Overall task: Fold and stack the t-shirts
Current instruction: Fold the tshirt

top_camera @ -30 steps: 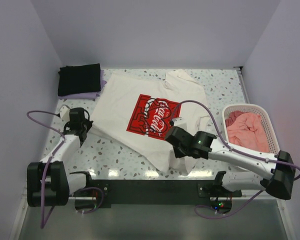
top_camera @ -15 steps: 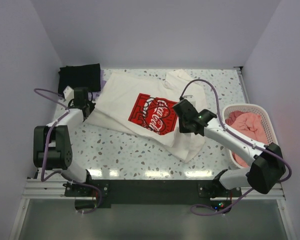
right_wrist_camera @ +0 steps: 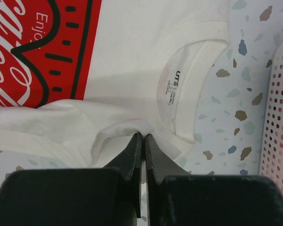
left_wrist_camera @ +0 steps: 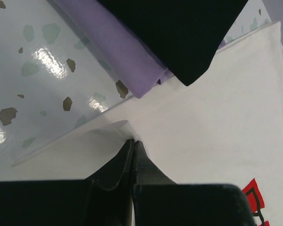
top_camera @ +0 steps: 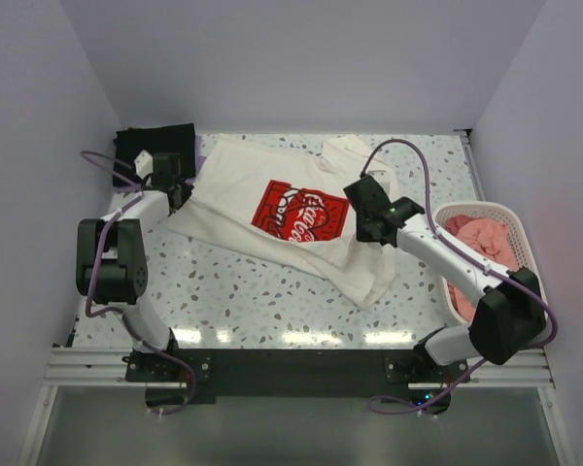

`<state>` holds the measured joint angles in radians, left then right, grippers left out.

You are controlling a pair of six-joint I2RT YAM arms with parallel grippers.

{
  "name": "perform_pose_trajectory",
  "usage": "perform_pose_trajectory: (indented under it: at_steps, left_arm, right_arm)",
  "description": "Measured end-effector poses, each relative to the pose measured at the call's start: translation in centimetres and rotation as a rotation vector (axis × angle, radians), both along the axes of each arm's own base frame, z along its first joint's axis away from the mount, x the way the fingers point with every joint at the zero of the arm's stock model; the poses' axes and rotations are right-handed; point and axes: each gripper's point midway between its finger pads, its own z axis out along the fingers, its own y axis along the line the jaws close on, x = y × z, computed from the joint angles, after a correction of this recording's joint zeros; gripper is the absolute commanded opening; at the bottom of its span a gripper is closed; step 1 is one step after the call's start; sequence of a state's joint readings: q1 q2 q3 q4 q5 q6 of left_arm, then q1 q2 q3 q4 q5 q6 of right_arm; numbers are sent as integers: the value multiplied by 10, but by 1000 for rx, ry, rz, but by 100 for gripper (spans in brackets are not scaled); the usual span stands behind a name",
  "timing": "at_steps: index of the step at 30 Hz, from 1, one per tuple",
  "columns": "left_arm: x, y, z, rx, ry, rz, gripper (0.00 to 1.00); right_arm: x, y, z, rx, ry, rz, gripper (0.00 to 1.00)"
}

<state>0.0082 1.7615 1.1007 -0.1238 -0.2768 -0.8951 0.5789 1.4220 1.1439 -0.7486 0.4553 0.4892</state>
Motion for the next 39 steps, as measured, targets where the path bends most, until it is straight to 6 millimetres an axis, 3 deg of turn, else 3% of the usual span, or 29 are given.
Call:
perform_pose_trajectory:
  at_steps: [9,16,22,27,39]
  left_arm:
    - [19,-1,3,9,2,-21,0]
    - [25,-13,-7,11,21,-54,5]
    - [26,-20,-20,18,50,-87,8]
    - [29,-20,-16,20,40,-90,8]
    - [32,-20,-20,25,48,-95,7]
  right_arm:
    - [11,-12,6,-13,-11,-35,0]
    - [18,-13,16,-19,-35,-40,0]
    - [28,-15,9,-49,-11,-54,0]
    - [35,-20,5,-74,3,-72,0]
    - [64,-11,31,-81,-43,-64,0]
